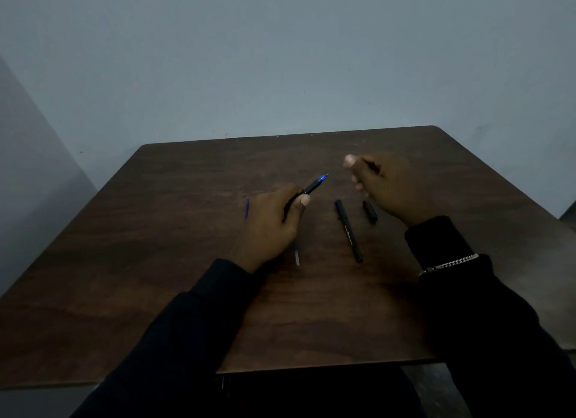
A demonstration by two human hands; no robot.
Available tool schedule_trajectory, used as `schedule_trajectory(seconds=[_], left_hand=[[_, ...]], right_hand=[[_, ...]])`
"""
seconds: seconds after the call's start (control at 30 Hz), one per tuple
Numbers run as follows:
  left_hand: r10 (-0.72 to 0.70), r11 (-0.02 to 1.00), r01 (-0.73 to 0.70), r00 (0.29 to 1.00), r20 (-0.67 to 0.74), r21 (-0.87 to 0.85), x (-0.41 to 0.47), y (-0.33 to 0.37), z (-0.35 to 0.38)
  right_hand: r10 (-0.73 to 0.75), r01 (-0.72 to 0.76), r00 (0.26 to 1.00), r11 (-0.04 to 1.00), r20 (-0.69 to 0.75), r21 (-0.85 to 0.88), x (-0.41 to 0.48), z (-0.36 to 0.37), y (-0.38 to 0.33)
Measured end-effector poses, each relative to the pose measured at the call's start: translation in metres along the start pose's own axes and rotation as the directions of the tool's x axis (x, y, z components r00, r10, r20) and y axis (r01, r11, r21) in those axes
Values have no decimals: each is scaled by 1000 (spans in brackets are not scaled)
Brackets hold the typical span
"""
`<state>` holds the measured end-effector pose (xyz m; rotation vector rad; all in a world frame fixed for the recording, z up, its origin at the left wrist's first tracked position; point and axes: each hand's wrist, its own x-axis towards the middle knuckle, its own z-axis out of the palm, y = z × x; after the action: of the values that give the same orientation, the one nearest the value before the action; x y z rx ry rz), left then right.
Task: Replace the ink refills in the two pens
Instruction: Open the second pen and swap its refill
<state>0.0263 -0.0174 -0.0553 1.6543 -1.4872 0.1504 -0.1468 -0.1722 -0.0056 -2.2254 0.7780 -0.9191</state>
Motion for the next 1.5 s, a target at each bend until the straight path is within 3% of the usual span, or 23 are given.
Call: schedule_trajectory(seconds=[0.07, 0.17, 0.4, 0.57, 0.7, 0.77, 0.87, 0.97, 1.1, 1.5], left_hand=[[-15, 1000, 15, 1000, 11, 0, 0, -1, 1], [-22, 1000, 22, 1000, 6, -5, 1, -2, 1], [-27, 1000, 27, 1000, -5, 12, 0, -2, 0], [-36, 999, 36, 999, 12, -6, 0, -2, 0], [-38, 999, 38, 999, 23, 5, 0, -1, 0], [-43, 999, 43, 999, 29, 9, 1, 0, -1], [-45, 999, 44, 998, 37, 12, 1, 2, -2], [-41, 999, 39, 997, 67, 34, 1, 4, -2], [-47, 998, 45, 997, 66, 43, 2, -1, 0], [-33, 999, 31, 998, 62, 37, 1, -3, 1]], right_hand=[[87, -67, 994, 961, 62, -270, 3, -4, 10], [295, -201, 942, 880, 163, -429, 7, -8, 19], [490, -333, 835, 812, 250, -479, 9, -4, 18], [455, -339, 872, 826, 179, -450, 7, -5, 18], [327, -312, 945, 920, 25, -238, 3, -8, 12], [280, -279, 960, 958, -2, 58, 3, -9, 7], [248, -264, 963, 781, 107, 566, 2, -10, -3], [192, -247, 967, 573, 166, 781, 1, -6, -10], [152, -222, 974, 488, 169, 844, -2, 1, -14], [137, -206, 978, 576, 155, 791, -5, 8, -17]])
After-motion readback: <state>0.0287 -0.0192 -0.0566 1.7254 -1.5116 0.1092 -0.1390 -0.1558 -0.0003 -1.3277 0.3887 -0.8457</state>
